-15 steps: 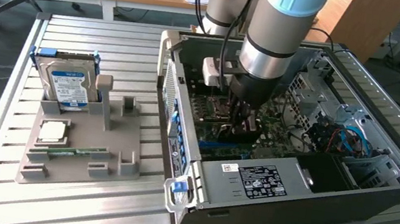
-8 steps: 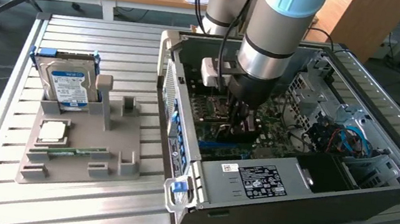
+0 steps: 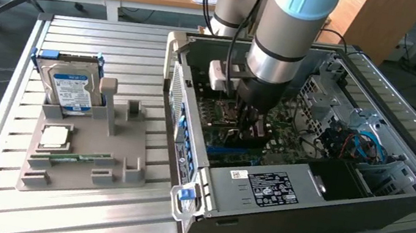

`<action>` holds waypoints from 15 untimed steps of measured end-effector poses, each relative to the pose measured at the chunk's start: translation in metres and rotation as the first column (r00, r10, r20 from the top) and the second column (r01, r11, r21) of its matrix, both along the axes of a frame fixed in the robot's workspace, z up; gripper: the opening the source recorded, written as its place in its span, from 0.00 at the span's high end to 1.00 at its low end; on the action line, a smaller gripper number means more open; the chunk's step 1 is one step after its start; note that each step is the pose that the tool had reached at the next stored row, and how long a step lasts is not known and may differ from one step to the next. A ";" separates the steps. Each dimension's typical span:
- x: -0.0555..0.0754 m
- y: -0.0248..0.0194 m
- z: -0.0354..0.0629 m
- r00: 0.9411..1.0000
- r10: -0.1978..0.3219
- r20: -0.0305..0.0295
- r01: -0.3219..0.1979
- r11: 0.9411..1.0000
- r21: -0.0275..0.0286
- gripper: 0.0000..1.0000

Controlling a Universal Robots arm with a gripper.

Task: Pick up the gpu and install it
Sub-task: 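Insert the gpu into the slot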

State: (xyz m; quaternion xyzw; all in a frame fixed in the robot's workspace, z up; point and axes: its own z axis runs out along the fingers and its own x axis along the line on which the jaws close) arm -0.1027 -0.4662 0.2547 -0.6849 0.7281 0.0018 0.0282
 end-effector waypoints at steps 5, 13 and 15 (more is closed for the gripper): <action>-0.001 -0.0001 -0.0008 1.000 0.000 0.000 0.000 1.000 -0.001 0.73; -0.001 -0.0001 -0.0027 1.000 -0.003 0.000 0.003 1.000 -0.009 0.73; -0.001 0.0000 -0.0030 1.000 -0.003 0.000 0.003 1.000 -0.010 0.73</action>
